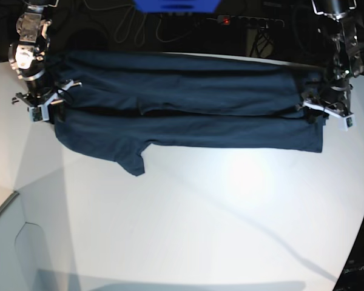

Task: Layout the t-shirt on the table in an organized manner, then fold the t-shirt properly
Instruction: 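Grasp the shirt's sides with both grippers and fold toward the collar, then regrasp the folded shirt's sides with both grippers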

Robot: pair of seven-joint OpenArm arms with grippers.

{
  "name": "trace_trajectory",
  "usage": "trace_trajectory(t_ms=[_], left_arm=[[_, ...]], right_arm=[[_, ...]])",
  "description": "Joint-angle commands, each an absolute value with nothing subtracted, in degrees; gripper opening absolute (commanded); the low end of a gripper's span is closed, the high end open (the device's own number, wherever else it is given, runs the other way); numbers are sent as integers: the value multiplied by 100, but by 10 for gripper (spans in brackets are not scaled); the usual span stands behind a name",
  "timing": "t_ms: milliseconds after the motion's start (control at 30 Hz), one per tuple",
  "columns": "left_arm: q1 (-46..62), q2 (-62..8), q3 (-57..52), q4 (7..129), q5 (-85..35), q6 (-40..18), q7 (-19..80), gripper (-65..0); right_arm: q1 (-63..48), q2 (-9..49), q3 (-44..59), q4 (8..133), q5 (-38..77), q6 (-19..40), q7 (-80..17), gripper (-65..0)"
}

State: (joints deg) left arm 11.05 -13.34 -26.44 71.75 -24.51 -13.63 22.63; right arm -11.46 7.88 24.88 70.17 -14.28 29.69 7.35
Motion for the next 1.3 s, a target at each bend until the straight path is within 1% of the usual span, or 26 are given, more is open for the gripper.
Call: trace_trajectory(t_ms=[0, 100, 233, 300, 400, 600, 833, 933, 1000, 1133, 1267], left_arm=[[1138, -1429, -2686, 7451, -2492, -1402, 2114, -368], [1297, -1429, -2888, 8031, -2492, -1376, 2114, -360], [1235, -1314, -3336, 8295, -2448, -1376, 2114, -358], [980, -1323, -3407, 8242, -2431, -1376, 2114, -357], [646, -1411, -3398, 7846, -2167, -1393, 2105, -357], [-514, -1402, -3371, 6440, -1543, -1411, 2070, -357], [-1235, -1402, -3371, 5393, -1138, -1420, 2053, -356], [-1332, -1393, -3319, 5200, -1059, -1420, 2053, -356], [-1332, -1402, -3073, 5112, -1077, -1420, 2009, -356], [-1279, -1393, -2651, 5068, -1042, -1411, 1543, -356], [-1279, -1402, -2589, 4708, -1051, -1393, 1481, -358]], right_arm=[[-1121, 857, 2527, 7152, -1341, 2932, 884, -453], [-1130, 857, 2536, 7380, -1341, 2932, 884, -402], [-1130, 848, 2536, 7626, -1332, 2932, 884, -390], [-1121, 831, 2536, 7662, -1332, 2932, 884, -390], [-1077, 804, 2536, 7679, -1332, 2932, 884, -390], [-1042, 708, 2501, 7679, -1332, 2932, 848, -390], [-945, 699, 2527, 7679, -1349, 2932, 848, -390], [-945, 690, 2527, 7679, -1349, 2932, 848, -390], [-945, 690, 2519, 7679, -1349, 2932, 848, -390], [-945, 690, 2501, 7679, -1349, 2932, 848, -390], [-936, 690, 2501, 7679, -1341, 2932, 866, -390]])
